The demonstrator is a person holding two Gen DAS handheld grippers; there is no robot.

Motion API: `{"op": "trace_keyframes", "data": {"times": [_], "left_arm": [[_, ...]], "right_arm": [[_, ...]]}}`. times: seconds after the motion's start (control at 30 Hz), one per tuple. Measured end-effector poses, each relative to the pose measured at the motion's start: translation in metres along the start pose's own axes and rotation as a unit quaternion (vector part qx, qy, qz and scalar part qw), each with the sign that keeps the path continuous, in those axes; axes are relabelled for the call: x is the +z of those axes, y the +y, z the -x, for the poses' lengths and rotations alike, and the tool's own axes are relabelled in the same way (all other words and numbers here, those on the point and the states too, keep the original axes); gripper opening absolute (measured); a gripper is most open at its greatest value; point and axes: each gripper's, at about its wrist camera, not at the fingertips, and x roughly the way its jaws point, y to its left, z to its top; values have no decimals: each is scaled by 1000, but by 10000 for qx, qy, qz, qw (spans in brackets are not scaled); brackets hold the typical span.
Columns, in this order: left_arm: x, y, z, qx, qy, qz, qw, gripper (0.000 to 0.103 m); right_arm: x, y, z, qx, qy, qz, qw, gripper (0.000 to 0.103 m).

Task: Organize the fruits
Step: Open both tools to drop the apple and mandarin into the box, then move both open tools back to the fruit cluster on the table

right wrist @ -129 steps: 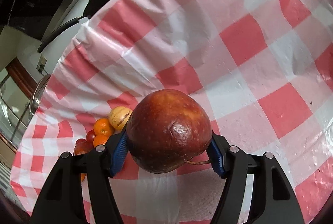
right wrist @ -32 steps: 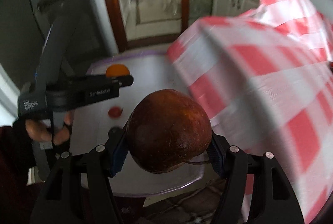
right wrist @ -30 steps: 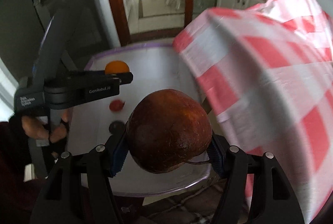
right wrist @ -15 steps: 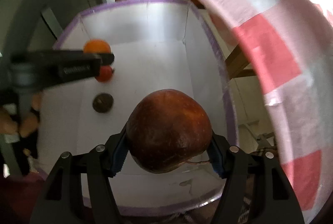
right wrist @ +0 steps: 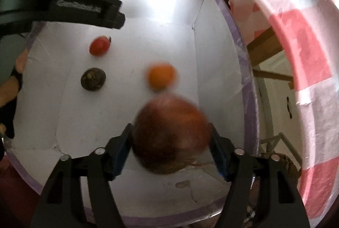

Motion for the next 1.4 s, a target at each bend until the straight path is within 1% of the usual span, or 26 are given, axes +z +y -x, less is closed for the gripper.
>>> {"op": "trace_keyframes", "data": {"times": [0.07, 0.1, 0.23, 0.37, 0.4, 0.53, 0.63, 0.7, 0.73, 0.8, 0.87, 0.93, 0.97, 1.0, 1.03, 1.1, 1.13, 1.2, 1.23, 1.3, 1.33, 1.4], "left_arm": [[1, 0, 2, -26, -27, 37, 10000, 89], [1, 1, 2, -66, -51, 82, 9999, 93], [3, 6, 3, -175, -121, 239, 9995, 95], [5, 11, 4, -231, -179, 398, 9988, 96], [6, 12, 5, -227, -193, 406, 9987, 96], [9, 12, 15, -127, -398, 400, 9983, 96], [17, 11, 32, -105, -732, 451, 9962, 96], [24, 9, 48, -130, -1085, 459, 9929, 96], [28, 7, 57, -139, -1246, 441, 9911, 99], [38, -2, 77, -179, -1637, 394, 9856, 100], [47, -15, 96, -281, -1993, 311, 9790, 101], [55, -33, 114, -424, -2266, 181, 9729, 101], [61, -50, 124, -540, -2419, 44, 9688, 101], [63, -61, 131, -608, -2486, -51, 9667, 101], [67, -78, 138, -719, -2582, -227, 9632, 101], [71, -109, 147, -877, -2657, -517, 9587, 101], [73, -123, 149, -954, -2648, -628, 9575, 101], [75, -160, 152, -1214, -2556, -898, 9549, 101], [74, -176, 151, -1315, -2489, -1017, 9542, 101], [75, -215, 148, -1542, -2284, -1322, 9521, 101], [74, -239, 145, -1668, -2156, -1494, 9505, 101], [71, -273, 139, -1851, -1961, -1722, 9474, 101]], "right_arm": [[0, 3, 8, -2, -213, 24, 9998, 86], [1, 3, 10, 1, -263, 41, 9996, 86], [-3, 4, 18, -14, -397, 135, 9991, 87], [-7, -4, 35, -26, -604, 106, 9981, 87], [-1, -9, 36, -18, -650, 87, 9978, 87], [-4, -14, 53, 33, -855, -75, 9963, 87], [-2, -25, 71, 81, -1088, -256, 9937, 87], [-3, -34, 85, 102, -1261, -404, 9911, 87], [-3, -39, 92, 114, -1364, -496, 9893, 87], [-3, -54, 110, 136, -1632, -769, 9835, 87], [-7, -71, 128, 138, -1952, -1083, 9747, 87], [-10, -86, 146, 89, -2213, -1345, 9658, 87], [-14, -98, 160, 25, -2399, -1526, 9587, 87], [-17, -106, 170, -16, -2527, -1645, 9535, 87], [-23, -118, 185, -100, -2740, -1842, 9439, 87], [-31, -133, 202, -270, -3004, -2092, 9302, 88], [-40, -146, 215, -423, -3191, -2300, 9184, 88], [-53, -168, 229, -624, -3385, -2600, 9022, 88], [-63, -184, 235, -756, -3479, -2837, 8904, 88], [-79, -206, 239, -943, -3563, -3199, 8728, 88], [-85, -214, 239, -1019, -3574, -3312, 8673, 88], [-102, -242, 241, -1296, -3537, -3619, 8527, 88]]}}
